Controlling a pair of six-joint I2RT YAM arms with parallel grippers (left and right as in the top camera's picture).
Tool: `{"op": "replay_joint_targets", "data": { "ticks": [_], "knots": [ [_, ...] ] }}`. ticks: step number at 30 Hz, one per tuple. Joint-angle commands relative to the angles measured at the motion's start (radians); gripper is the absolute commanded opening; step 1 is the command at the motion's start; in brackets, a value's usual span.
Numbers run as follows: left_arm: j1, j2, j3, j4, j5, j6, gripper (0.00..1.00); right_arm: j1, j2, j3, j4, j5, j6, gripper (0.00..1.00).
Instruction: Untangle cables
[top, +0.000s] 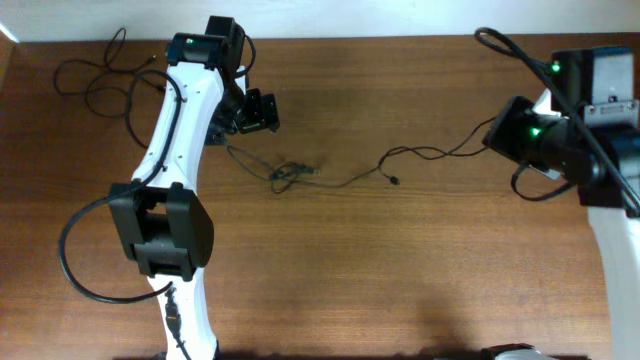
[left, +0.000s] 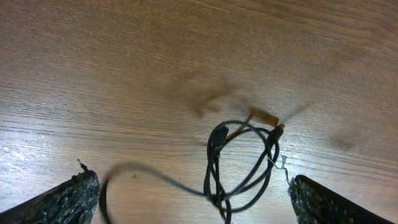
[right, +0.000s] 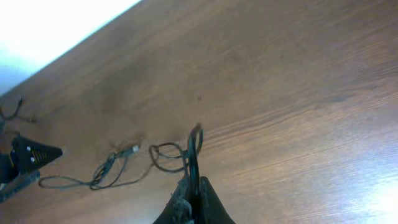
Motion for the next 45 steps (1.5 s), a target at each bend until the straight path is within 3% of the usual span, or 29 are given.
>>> {"op": "replay_joint_targets", "data": {
  "ticks": [1, 6, 11, 14, 16, 19, 21, 25, 29, 33, 37, 45],
  "knots": [
    [0.003, 0.016, 0.011, 0.001, 0.023, 0.029, 0.99, -0.006, 0.024, 0.01, 0.012, -0.084, -0.045, 0.04],
    [-0.002, 0.016, 0.012, 0.018, 0.291, 0.312, 1.0, -0.006, 0.024, 0.01, 0.027, -0.126, -0.066, 0.04],
    [0.01, 0.014, 0.039, -0.002, 0.351, 0.338, 0.97, -0.006, 0.024, 0.01, 0.028, -0.154, -0.066, 0.04],
    [0.003, 0.012, 0.074, -0.06, 0.502, 0.473, 0.96, -0.006, 0.024, 0.01, 0.068, -0.24, -0.113, 0.04],
    [-0.015, 0.012, 0.079, -0.076, 0.558, 0.488, 0.88, -0.006, 0.024, 0.01, 0.127, -0.329, -0.118, 0.04],
    [-0.053, 0.013, 0.079, -0.077, 0.534, 0.496, 0.73, -0.006, 0.023, 0.01, 0.214, -0.426, -0.117, 0.04],
    [-0.078, 0.013, 0.079, -0.082, 0.509, 0.52, 0.71, -0.006, 0.02, 0.01, 0.283, -0.478, -0.112, 0.04],
    [-0.139, 0.013, 0.078, -0.088, 0.439, 0.569, 0.69, -0.007, 0.005, 0.01, 0.463, -0.492, 0.039, 0.04],
    [-0.18, 0.02, 0.078, -0.105, 0.353, 0.533, 0.57, -0.036, -0.013, 0.027, 0.593, -0.492, 0.111, 0.04],
    [-0.183, 0.023, 0.077, -0.123, 0.319, 0.508, 0.43, -0.143, -0.014, 0.108, 0.597, -0.535, 0.15, 0.04],
    [-0.183, 0.023, 0.074, -0.118, 0.319, 0.491, 0.4, -0.22, -0.014, 0.182, 0.6, -0.606, 0.218, 0.04],
    [-0.196, 0.023, -0.021, -0.022, 0.315, 0.437, 0.38, -0.229, -0.014, 0.206, 0.634, -0.65, 0.28, 0.04]
  ]
}}
